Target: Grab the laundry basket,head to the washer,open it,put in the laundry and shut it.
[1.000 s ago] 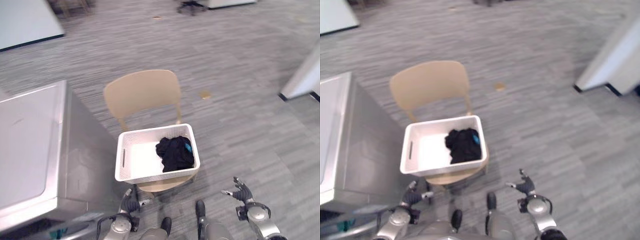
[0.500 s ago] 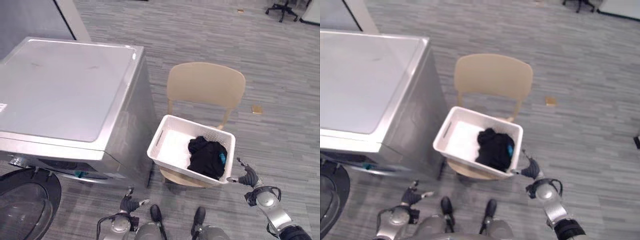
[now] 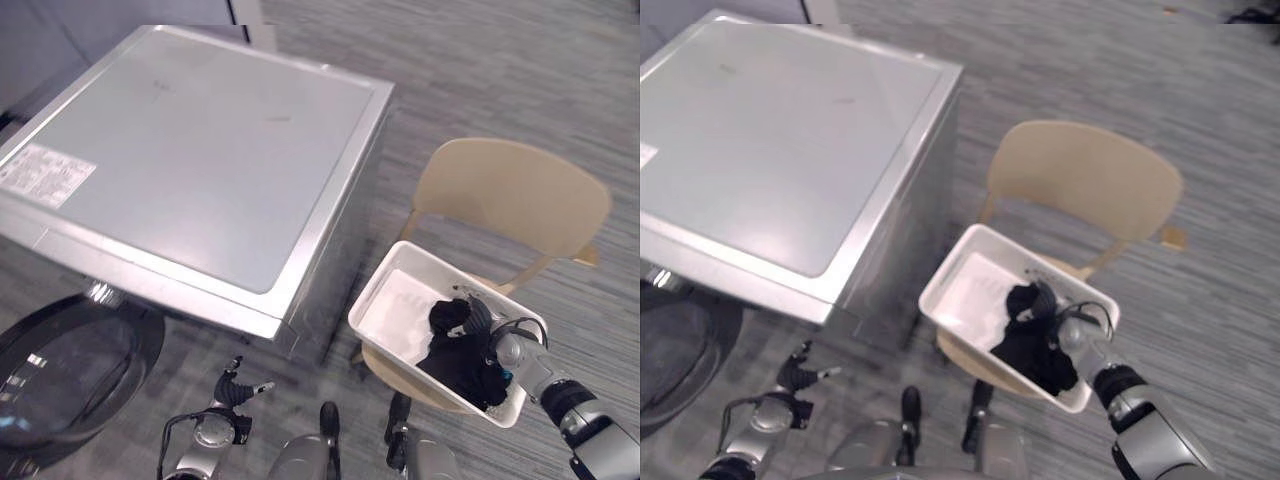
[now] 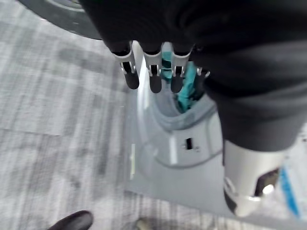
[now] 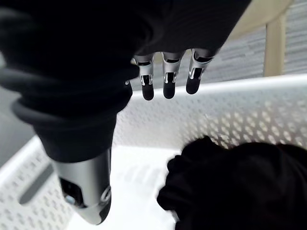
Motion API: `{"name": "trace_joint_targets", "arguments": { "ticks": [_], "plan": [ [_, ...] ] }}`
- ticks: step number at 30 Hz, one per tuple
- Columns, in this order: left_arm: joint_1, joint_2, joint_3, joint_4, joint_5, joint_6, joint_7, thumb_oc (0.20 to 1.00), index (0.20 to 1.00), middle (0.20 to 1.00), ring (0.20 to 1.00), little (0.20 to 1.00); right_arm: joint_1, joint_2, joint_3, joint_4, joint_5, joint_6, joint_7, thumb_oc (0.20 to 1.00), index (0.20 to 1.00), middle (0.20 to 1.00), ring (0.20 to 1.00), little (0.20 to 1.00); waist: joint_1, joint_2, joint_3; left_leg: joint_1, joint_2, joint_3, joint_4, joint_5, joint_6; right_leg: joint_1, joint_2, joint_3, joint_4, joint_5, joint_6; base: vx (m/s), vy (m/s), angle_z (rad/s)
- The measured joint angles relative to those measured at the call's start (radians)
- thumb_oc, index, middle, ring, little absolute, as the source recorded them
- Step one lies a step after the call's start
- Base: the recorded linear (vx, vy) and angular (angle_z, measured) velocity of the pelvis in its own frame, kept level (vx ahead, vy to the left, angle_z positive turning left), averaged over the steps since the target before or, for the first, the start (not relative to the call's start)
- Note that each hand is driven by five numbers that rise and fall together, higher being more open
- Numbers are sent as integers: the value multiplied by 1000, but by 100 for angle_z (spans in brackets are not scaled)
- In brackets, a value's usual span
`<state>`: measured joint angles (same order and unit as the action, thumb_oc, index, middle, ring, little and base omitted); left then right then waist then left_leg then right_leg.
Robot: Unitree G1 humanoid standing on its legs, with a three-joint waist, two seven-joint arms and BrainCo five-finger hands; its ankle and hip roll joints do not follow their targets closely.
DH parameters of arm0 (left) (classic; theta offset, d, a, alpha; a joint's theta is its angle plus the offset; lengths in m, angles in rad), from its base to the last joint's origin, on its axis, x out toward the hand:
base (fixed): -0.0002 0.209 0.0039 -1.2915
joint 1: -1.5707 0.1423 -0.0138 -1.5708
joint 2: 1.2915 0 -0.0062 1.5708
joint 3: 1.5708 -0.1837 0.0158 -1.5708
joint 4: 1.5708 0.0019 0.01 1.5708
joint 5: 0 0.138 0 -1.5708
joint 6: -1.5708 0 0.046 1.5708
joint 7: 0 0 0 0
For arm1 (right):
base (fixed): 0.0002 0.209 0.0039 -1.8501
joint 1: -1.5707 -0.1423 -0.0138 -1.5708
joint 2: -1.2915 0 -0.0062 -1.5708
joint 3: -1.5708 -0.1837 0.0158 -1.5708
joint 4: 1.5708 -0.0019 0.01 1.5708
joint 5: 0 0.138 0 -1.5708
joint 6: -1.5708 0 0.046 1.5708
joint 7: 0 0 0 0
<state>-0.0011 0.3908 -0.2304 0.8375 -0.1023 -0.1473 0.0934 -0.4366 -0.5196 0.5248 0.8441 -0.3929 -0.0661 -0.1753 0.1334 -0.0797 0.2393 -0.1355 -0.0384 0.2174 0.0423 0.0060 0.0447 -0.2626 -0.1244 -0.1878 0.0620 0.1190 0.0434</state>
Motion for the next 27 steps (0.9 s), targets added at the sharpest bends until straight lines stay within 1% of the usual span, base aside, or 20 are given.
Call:
{"name": "trace_joint_targets", "arguments": {
  "ticks": [1,2,5,6,8,9,11,13,14,15,16,17,18,19,22,23,24,27],
  "plan": [
    [5,0,-1,6,-1,0,0,1000,1000,1000,1000,1000,-6,3,4,22,0,2,-4,1000,1000,1000,1000,1000,15,5,4,-17,6,-3,1,2,-2,-1,7,-2,-35,21,-1,-117,-84,1],
    [5,0,-7,21,-2,0,0,1000,1000,1000,1000,1000,-38,11,33,88,-1,3,-13,1000,1000,1000,1000,1000,18,7,6,-47,9,-9,0,3,-7,-3,17,-8,-91,49,-7,-59,-41,8],
    [-2,-2,-20,34,-3,-2,2,1000,1000,1000,1000,1000,-79,11,35,175,-2,27,-31,1000,1000,1000,1000,1000,30,27,26,-93,14,-17,-2,9,-14,-21,26,-24,-140,77,-13,-84,-52,11],
    [-5,-2,-19,33,-4,-5,5,1000,1000,1000,1000,1000,-87,11,35,190,-3,29,-32,1000,1000,1000,1000,1000,36,31,32,-99,15,-18,-3,15,-17,-27,26,-24,-142,85,-18,-89,-66,14],
    [-57,-2,-27,33,-10,-19,22,1000,1000,1000,1000,1000,-136,-3,43,265,-39,41,-59,1000,1000,1000,1000,1000,32,57,76,-163,22,-41,-10,40,-23,-80,31,-48,-142,83,-13,-124,-66,26],
    [-73,-2,-36,34,-12,-20,25,1000,1000,1000,1000,1000,-146,-3,45,294,-40,42,-68,1000,1000,1000,1000,1000,36,63,90,-172,24,-45,-11,46,-26,-88,34,-52,-142,85,-14,-140,-51,22],
    [-105,-2,-58,34,-13,-21,33,1000,1000,1000,1000,1000,-195,-15,75,335,-43,51,-86,1000,1000,1000,1000,1000,33,79,106,-227,24,-61,0,54,-32,-136,35,-58,-140,92,-18,-42,-41,9],
    [-141,-2,-59,34,-17,-20,39,1000,1000,1000,1000,1000,-262,-33,71,343,-43,47,-135,1000,1000,1000,1000,1000,26,86,142,-247,26,-62,-4,65,-35,-160,38,-56,-138,97,-18,-47,-28,1],
    [-158,-3,-61,34,-34,-20,41,1000,1000,1000,1000,1000,-297,-44,72,353,-42,47,-136,1000,1000,1000,1000,1000,21,87,151,-252,27,-62,-8,70,-35,-167,39,-56,-138,100,-18,-43,-31,4],
    [-187,-9,-62,29,-52,-21,46,1000,1000,1000,1000,1000,-339,-64,65,360,-39,60,-104,511,511,511,511,511,21,94,163,-259,28,-63,-8,74,-37,-172,40,-59,-138,104,-23,-70,-56,4],
    [-201,-10,-61,23,-52,-27,51,1000,1000,1000,1000,1000,-343,-64,62,349,-29,70,-97,200,200,200,200,200,21,98,170,-258,30,-64,-9,74,-38,-171,42,-59,-140,112,-32,-59,-50,3],
    [-206,-12,-61,23,-52,-27,51,1000,1000,1000,1000,1000,-328,-64,45,302,13,76,-87,200,200,200,200,200,14,96,170,-255,31,-63,-7,76,-40,-166,47,-59,-140,120,-43,-57,-44,1],
    [-205,-18,-52,26,-52,-26,52,1000,1000,1000,1000,1000,-288,-63,-8,232,73,76,-68,200,200,200,200,200,13,98,172,-244,31,-65,-8,76,-40,-153,45,-57,-140,123,-48,0,0,0],
    [-205,-31,-51,25,-52,-26,50,1000,1000,1000,1000,1000,-223,-49,-44,170,152,65,-41,200,200,200,200,200,9,98,172,-204,32,-65,-11,75,-41,-116,45,-47,-141,123,-48,24,-15,-4],
    [-194,-34,-40,-12,-52,-23,44,1000,1000,1000,1000,1000,-112,-40,-131,29,310,60,0,200,200,200,200,200,3,97,172,-132,32,-63,-50,75,-41,-67,49,-38,-141,122,-48,59,11,-10],
    [-180,-36,-29,-46,-53,-17,33,1000,1000,1000,1000,1000,-53,-17,-199,-35,418,59,13,200,200,200,200,200,0,94,171,-91,30,-58,-63,75,-41,-35,55,-28,-141,122,-48,65,27,-12],
    [-166,-35,-24,-61,-52,-19,31,1000,1000,1000,1000,1000,-29,-2,-215,-64,456,57,15,200,200,200,200,200,-9,90,167,-70,29,-56,-66,74,-41,-17,55,-24,-141,120,-46,76,22,-11],
    [-122,-39,5,-89,-53,-17,19,1000,1000,1000,1000,1000,34,53,-254,-165,580,51,36,200,200,200,200,200,-43,77,157,-7,26,-50,-94,73,-42,34,53,-14,-142,96,-25,73,41,-10]
  ]
}}
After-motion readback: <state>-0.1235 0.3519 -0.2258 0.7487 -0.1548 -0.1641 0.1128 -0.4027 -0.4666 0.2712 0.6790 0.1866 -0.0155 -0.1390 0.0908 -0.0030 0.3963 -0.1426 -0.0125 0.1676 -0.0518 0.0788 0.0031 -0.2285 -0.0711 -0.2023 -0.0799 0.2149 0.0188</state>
